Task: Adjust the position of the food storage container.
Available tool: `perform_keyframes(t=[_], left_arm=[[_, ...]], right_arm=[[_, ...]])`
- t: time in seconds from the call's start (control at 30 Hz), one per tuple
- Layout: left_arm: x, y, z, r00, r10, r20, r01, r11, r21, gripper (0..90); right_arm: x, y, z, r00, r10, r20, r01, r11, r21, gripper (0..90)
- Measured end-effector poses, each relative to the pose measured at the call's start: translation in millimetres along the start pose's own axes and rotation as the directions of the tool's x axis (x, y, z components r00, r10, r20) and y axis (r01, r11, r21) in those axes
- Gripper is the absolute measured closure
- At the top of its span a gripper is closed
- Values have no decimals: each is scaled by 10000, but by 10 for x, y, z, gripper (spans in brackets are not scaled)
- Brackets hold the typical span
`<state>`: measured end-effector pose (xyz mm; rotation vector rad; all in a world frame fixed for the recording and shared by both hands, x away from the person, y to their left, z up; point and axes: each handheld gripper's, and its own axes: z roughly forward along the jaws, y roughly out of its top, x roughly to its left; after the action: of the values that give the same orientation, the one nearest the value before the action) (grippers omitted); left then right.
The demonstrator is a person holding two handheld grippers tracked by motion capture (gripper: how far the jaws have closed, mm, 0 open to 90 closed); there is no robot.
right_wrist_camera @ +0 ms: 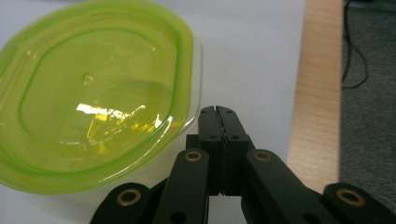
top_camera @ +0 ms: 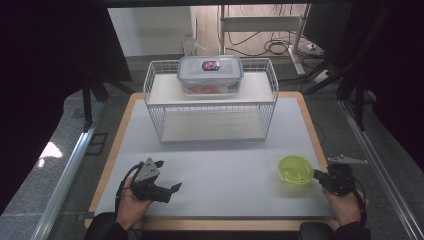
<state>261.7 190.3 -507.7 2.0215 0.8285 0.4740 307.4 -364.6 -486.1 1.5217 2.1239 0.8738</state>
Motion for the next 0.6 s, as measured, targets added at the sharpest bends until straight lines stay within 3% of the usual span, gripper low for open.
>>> perform_keyframes(t=[0.43, 0.6], left_arm=[[-11, -3, 26, 10000, 38, 14, -39, 9998, 188, 26], [-14, -2, 34, 10000, 60, 1, -60, 9997, 231, 26]], right_arm=[[60, -40, 165, 9974, -103, -711, 148, 9979, 628, 888], [160, -17, 228, 9940, -415, -1017, 497, 9955, 800, 890]])
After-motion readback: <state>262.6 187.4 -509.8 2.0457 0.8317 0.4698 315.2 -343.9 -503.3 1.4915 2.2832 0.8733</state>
